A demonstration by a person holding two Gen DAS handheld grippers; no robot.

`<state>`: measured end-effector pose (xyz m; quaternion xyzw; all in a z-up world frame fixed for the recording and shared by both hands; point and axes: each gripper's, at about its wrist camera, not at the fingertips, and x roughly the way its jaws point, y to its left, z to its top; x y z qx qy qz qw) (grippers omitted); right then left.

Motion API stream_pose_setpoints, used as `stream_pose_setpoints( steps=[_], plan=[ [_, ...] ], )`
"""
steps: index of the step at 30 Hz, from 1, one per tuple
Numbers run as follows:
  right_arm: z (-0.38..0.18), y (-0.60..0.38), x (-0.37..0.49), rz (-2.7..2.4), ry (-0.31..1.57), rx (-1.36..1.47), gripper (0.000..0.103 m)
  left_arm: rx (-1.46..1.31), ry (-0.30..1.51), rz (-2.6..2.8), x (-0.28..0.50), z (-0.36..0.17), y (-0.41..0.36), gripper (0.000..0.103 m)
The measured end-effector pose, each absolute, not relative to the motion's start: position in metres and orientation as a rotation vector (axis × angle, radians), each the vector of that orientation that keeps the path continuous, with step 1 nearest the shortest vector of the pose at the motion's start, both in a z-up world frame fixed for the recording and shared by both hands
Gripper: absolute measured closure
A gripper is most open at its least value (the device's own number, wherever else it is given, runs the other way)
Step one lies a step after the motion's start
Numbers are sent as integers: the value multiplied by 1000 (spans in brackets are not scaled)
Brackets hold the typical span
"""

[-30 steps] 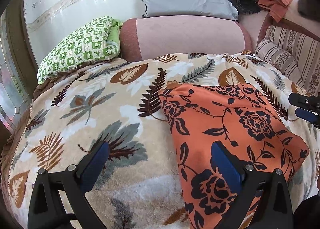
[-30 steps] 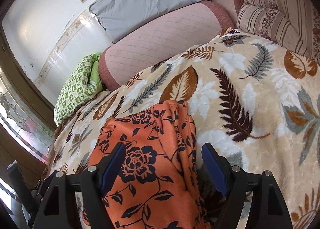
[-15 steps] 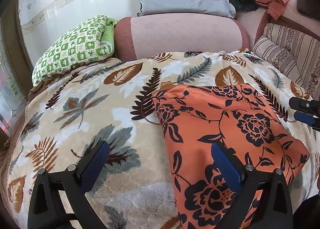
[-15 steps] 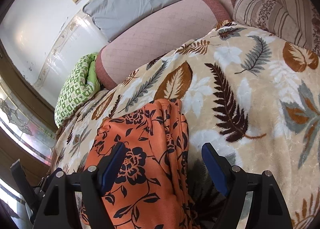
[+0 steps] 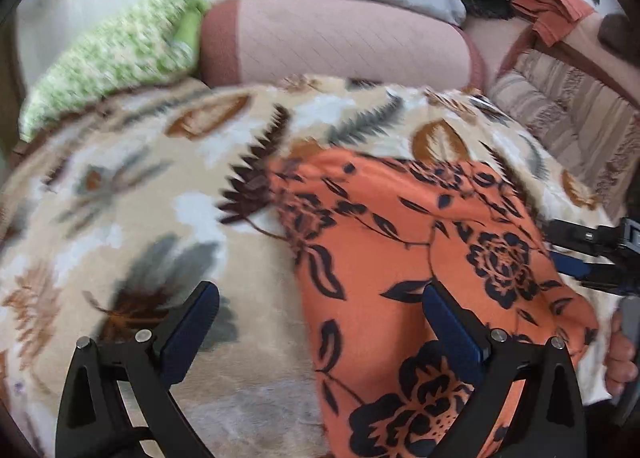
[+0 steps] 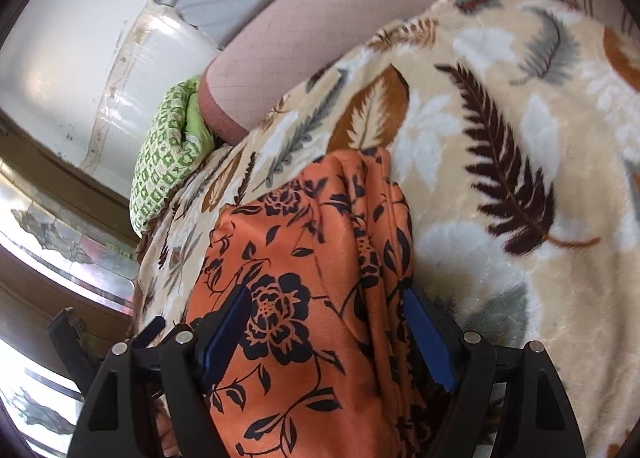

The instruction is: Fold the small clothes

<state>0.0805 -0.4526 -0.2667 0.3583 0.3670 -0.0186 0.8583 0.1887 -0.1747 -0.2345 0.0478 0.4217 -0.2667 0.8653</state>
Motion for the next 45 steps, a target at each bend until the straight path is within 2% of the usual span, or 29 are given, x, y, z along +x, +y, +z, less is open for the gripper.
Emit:
stream_pose_setpoints(
  steps=[4, 7, 14, 17, 19, 21, 31, 45],
  plan=[
    [-285, -464, 88, -7, 825, 851, 22, 36, 1004, -652, 203, -252, -177, 2],
    [-302, -471, 96, 3, 871, 924, 22, 6, 1022, -666, 204, -258, -179, 2],
    [-306, -459, 107, 66, 900, 901, 22, -13, 1097, -810, 199, -269, -194, 2],
    [-305, -451, 109, 73, 910, 860, 27, 3, 1083, -816, 196, -268, -198, 2],
    [-304, -447, 109, 58, 922, 819, 37, -13, 1083, -824, 197, -268, -197, 4],
    [-303, -444, 108, 56, 924, 795, 42, -14, 1079, -828, 196, -267, -196, 4],
    [-310, -456, 107, 70, 927, 880, 40, -22, 1173, -855, 201, -275, -195, 4],
    [-335, -473, 102, 350, 905, 1209, 36, -73, 1140, -929, 198, -274, -189, 6]
  ],
)
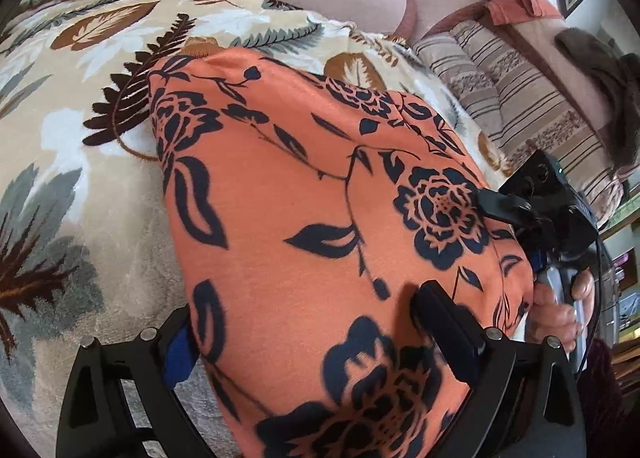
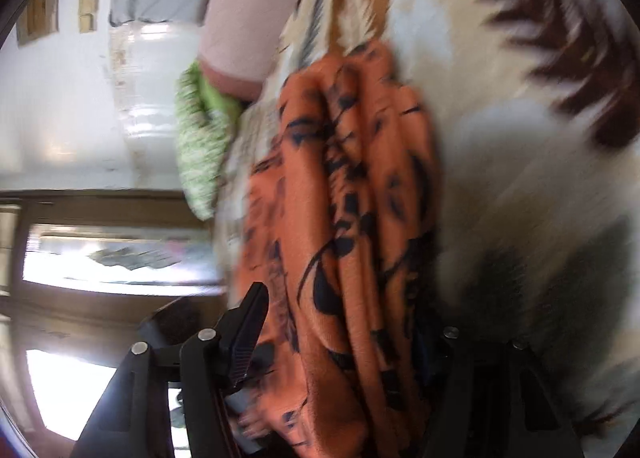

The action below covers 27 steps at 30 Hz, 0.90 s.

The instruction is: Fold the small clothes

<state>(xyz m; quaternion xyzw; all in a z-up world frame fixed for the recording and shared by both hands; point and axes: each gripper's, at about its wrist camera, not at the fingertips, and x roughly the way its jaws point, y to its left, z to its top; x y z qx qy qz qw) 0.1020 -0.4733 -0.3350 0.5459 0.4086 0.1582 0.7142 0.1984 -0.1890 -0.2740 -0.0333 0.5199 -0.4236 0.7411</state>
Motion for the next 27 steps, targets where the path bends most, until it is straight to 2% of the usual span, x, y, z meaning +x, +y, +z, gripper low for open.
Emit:
stream_pose_setpoints(
  steps=[2, 5, 7, 12, 15, 16, 17, 27],
  plan=[
    [-331, -465, 103, 423, 890, 1216, 36, -106, 1129, -943, 200, -271, -186, 8],
    [-317, -450, 106, 386, 903, 1060, 39, -119, 1110, -945, 200, -270, -184, 12],
    [-325, -452, 108, 336, 943, 1050, 53, -100, 1099, -938, 199, -271, -185, 18],
    [-331, -455, 107, 294, 965, 1050, 56, -92, 1082, -927, 200, -271, -186, 25],
    [-326, -449, 106, 280, 953, 1011, 56, -109, 1061, -927, 200, -268, -183, 37],
    [-322, -446, 105, 277, 946, 992, 56, -110, 1046, -928, 199, -265, -181, 47],
    [-316, -439, 107, 274, 936, 966, 56, -112, 1039, -929, 199, -263, -181, 49],
    [-286, -416, 94, 293, 836, 874, 57, -128, 993, -911, 192, -248, -167, 55]
  ],
)
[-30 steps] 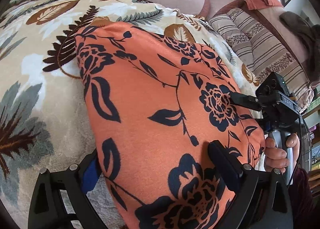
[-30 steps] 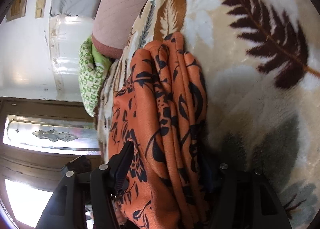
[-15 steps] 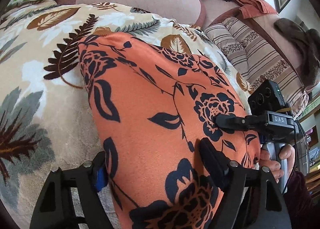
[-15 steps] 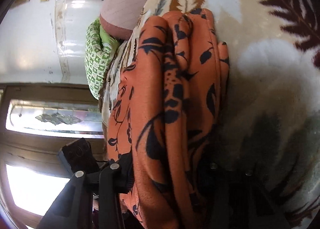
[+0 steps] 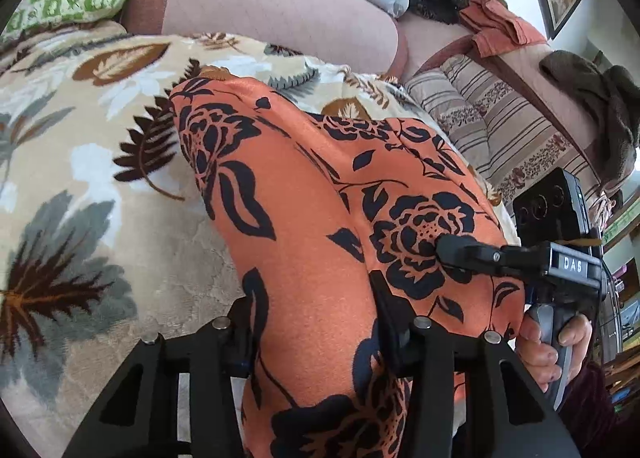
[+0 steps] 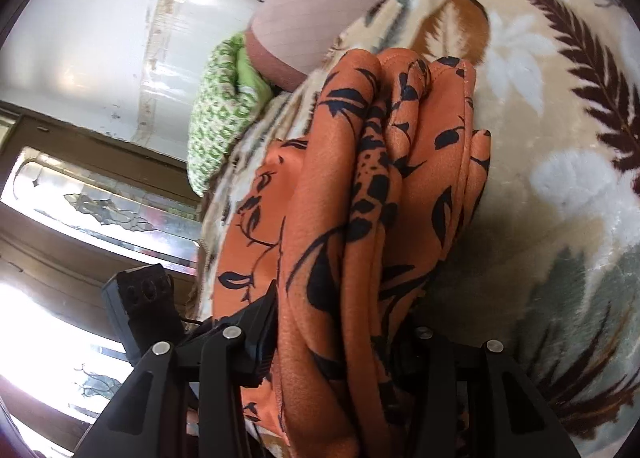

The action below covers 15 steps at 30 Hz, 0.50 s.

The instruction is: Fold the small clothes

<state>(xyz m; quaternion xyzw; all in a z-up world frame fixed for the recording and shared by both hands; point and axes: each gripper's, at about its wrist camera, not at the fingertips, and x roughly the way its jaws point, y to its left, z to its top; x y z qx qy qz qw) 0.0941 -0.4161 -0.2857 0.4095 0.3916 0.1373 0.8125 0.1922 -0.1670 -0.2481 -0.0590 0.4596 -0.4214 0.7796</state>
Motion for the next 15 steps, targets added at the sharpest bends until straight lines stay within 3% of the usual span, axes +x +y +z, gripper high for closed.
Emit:
stream_pose_setpoints(
  steps=[9, 15],
  plan=[
    [-261, -381, 89, 401, 734, 827, 57, -163, 896, -862, 179, -221, -111, 55],
    [-265, -353, 102, 430, 769, 803, 57, -166, 953, -783, 184, -242, -85, 55]
  ],
)
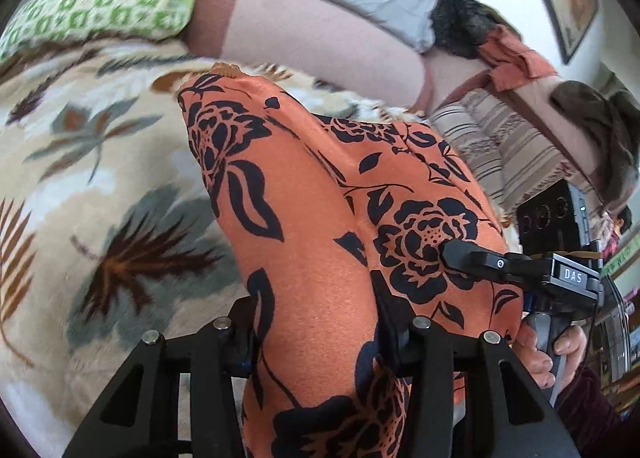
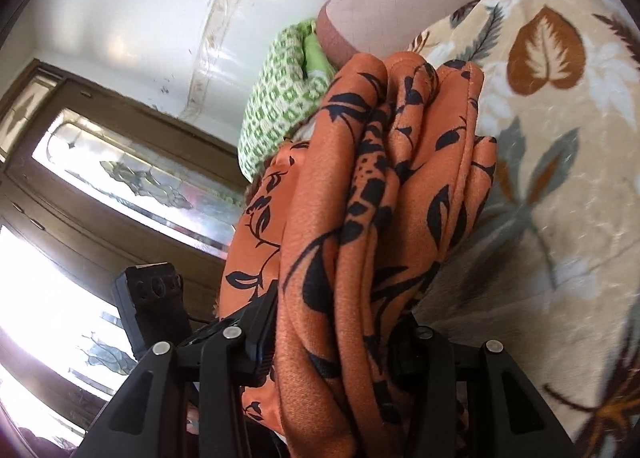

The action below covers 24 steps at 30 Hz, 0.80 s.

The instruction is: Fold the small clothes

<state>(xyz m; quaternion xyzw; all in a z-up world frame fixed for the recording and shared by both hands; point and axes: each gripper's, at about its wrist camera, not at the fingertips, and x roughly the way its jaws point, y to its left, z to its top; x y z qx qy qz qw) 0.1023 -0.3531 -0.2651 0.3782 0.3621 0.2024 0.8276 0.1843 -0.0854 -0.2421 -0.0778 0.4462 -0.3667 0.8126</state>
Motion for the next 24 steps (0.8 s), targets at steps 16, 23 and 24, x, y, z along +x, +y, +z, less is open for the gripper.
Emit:
stream_pose_setpoints(
  steps=[16, 23, 24],
  plan=[
    [-267, -336, 102, 71, 896, 541, 37, -103, 868, -432, 146, -222, -61, 22],
    [-203, -310, 25, -76, 685, 369, 37, 57, 672, -202, 82, -166, -34, 17],
    [-196, -303, 16, -75, 677, 359, 37, 71, 650, -188, 75, -159, -33, 17]
  ],
)
